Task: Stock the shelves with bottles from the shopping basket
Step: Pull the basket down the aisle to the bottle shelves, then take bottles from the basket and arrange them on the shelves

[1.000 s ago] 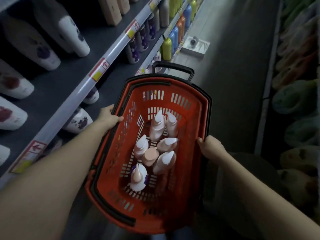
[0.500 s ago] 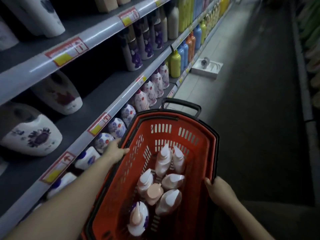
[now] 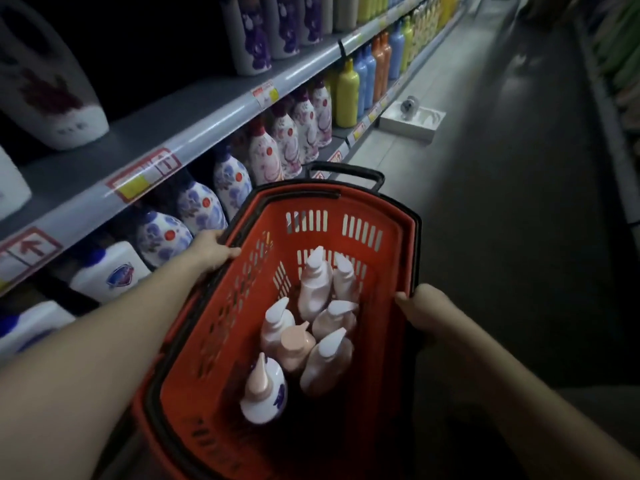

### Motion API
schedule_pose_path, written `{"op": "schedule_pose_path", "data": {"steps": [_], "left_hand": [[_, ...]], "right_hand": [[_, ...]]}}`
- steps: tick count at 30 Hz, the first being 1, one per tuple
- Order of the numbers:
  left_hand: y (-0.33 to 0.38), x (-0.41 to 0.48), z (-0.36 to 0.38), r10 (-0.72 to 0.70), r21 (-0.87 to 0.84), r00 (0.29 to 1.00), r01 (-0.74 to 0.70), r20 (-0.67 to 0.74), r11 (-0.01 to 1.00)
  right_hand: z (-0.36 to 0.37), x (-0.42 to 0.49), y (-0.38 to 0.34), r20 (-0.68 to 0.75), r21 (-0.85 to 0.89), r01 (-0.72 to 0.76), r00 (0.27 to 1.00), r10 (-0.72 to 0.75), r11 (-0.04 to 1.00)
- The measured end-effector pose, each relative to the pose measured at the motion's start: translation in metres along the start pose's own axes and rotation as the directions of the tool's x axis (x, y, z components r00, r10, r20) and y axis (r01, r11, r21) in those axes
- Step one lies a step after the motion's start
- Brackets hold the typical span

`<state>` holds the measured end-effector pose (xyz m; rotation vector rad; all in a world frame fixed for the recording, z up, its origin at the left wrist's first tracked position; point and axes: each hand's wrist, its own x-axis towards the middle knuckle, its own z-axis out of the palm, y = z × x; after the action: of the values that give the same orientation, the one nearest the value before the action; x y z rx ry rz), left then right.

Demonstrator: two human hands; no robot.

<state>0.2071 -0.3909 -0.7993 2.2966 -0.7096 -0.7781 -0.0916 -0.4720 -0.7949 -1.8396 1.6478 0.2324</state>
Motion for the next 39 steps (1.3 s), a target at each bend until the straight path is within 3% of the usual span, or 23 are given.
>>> {"op": "schedule_pose_path", "data": {"steps": [3,9,13,16,18,21,25,27,29,30,32,35,39], "left_hand": [[0.0,0.002,0.002,0.014,0.014,1.0,-0.014,0.0,1.0],[-0.007,0.013,-0.002,0.008,0.006,0.999,-0.009,0.037,1.0],[-0.014,0.02,0.0,0.016,0.031,1.0,-0.017,0.025,0.999],[-0.017,0.02,0.004,0.065,0.137,0.998,-0.063,-0.005,0.989],[-0.021,0.018,0.009,0.137,0.274,0.988,-0.113,-0.068,0.955],[-0.032,0.018,0.019,0.273,0.439,0.947,-0.177,-0.167,0.881],[-0.04,0.011,0.029,0.402,0.488,0.889,-0.257,-0.219,0.834],[-0.042,0.004,0.033,0.542,0.547,0.808,-0.353,-0.231,0.759],[-0.044,-0.005,0.039,0.709,0.625,0.695,-0.505,-0.114,0.596],[-0.045,-0.01,0.044,0.727,0.628,0.687,-0.564,-0.005,0.537],[-0.049,-0.019,0.06,0.594,0.633,0.78,-0.564,0.199,0.529],[-0.063,-0.019,0.084,0.276,0.673,0.914,-0.407,0.299,0.618],[-0.074,-0.008,0.097,0.125,0.618,0.942,-0.302,0.313,0.726]], "right_hand": [[0.002,-0.001,0.0,0.038,0.036,-0.014,0.999,0.013,0.999],[0.01,-0.007,0.003,0.21,0.282,-0.074,0.978,0.013,0.956],[0.007,-0.011,0.004,0.272,0.241,-0.096,0.962,0.028,0.966],[0.002,-0.005,0.004,0.146,0.118,-0.021,0.989,0.004,0.993],[0.002,0.001,0.003,-0.074,0.006,0.115,0.991,-0.114,0.993],[0.009,0.009,-0.007,-0.256,-0.276,0.347,0.872,-0.416,0.896],[0.022,0.015,-0.037,-0.183,-0.398,0.521,0.762,-0.621,0.755],[0.03,0.016,-0.053,-0.142,-0.405,0.597,0.707,-0.692,0.693],[0.04,0.019,-0.065,-0.09,-0.413,0.65,0.668,-0.738,0.638],[0.045,0.021,-0.069,-0.059,-0.412,0.667,0.66,-0.748,0.621],[0.054,0.026,-0.076,0.003,-0.393,0.685,0.668,-0.744,0.613],[0.068,0.03,-0.083,0.063,-0.371,0.691,0.686,-0.725,0.621],[0.085,0.033,-0.092,0.102,-0.36,0.711,0.674,-0.732,0.604]]}}
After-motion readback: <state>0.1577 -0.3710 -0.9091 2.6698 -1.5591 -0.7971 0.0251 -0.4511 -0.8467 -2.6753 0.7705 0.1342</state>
